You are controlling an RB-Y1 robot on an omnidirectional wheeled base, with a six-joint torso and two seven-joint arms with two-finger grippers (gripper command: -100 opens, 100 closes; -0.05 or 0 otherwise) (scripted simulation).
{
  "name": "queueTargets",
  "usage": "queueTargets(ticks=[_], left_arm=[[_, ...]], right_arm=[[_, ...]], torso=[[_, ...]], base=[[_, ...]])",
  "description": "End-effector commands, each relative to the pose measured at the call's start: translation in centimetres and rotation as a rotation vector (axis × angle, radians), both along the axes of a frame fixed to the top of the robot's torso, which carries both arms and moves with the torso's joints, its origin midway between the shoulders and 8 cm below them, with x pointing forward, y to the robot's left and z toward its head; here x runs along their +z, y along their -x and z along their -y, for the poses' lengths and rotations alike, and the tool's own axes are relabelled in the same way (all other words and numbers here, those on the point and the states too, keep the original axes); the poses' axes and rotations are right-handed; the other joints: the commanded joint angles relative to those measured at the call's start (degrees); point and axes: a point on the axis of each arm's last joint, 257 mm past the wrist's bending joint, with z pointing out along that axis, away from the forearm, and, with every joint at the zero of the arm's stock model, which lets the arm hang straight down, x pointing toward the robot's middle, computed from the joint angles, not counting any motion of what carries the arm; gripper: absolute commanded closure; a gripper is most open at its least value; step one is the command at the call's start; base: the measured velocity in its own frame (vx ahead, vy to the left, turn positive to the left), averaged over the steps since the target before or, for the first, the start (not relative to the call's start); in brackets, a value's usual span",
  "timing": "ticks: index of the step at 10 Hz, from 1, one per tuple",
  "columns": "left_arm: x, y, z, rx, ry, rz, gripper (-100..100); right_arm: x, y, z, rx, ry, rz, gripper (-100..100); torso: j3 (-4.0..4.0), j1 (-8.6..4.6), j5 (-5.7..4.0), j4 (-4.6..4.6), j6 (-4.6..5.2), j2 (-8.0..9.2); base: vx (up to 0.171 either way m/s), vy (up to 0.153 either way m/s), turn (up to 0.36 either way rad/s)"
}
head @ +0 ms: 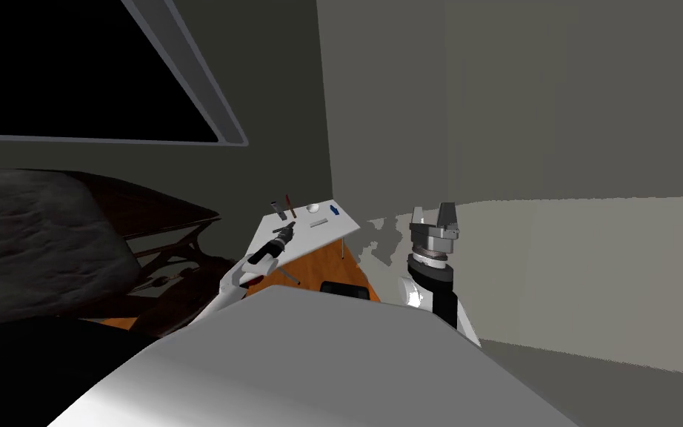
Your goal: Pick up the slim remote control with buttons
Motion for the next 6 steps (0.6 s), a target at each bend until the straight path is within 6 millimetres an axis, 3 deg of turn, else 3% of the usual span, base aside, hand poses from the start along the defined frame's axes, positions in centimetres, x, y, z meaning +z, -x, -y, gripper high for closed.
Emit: queueTargets(ticks=[1,2,3,4,5,6], left_arm=[[-2.1,0.5,-2.1,0.038,0.007,-0.071,-100],[-2.2,0.6,-2.1,0.041,0.007,-0.078,-100],[-3.7,1.0,-4.7,0.082,0.018,-0.137,-100],[-4.6,1.4,-5.2,0.096,0.019,-0.167,-100],[-5.2,1.8,-7.5,0.133,0.034,-0.206,-100],[-6.7,2.5,-8.4,0.158,0.036,-0.249,-100]], right_arm=[[0.0,0.0,0.0,0.000,0.000,0.000,0],[0.0,0.0,0.0,0.000,0.000,0.000,0],[0.0,0.0,0.0,0.000,0.000,0.000,0],[0.0,0.0,0.0,0.000,0.000,0.000,0],[0.0,0.0,0.0,0.000,0.000,0.000,0],[0.0,0.0,0.0,0.000,0.000,0.000,0]], torso=[[0.00,0.00,0.00,0.00,0.00,0.00],[0.00,0.00,0.00,-0.01,-0.11,-0.01],[-0.04,-0.07,-0.01,-0.02,-0.11,-0.07],[-0.04,-0.08,-0.02,-0.02,0.00,-0.07],[-0.03,-0.04,-0.01,-0.02,-0.10,-0.06],[-0.03,-0.01,-0.01,-0.01,-0.03,-0.05]], base=[[-0.045,0.036,-0.149],[-0.023,0.017,0.077],[-0.034,0.014,-0.370],[-0.036,0.030,-0.186],[-0.043,0.031,-0.300],[-0.038,0.035,-0.201]])
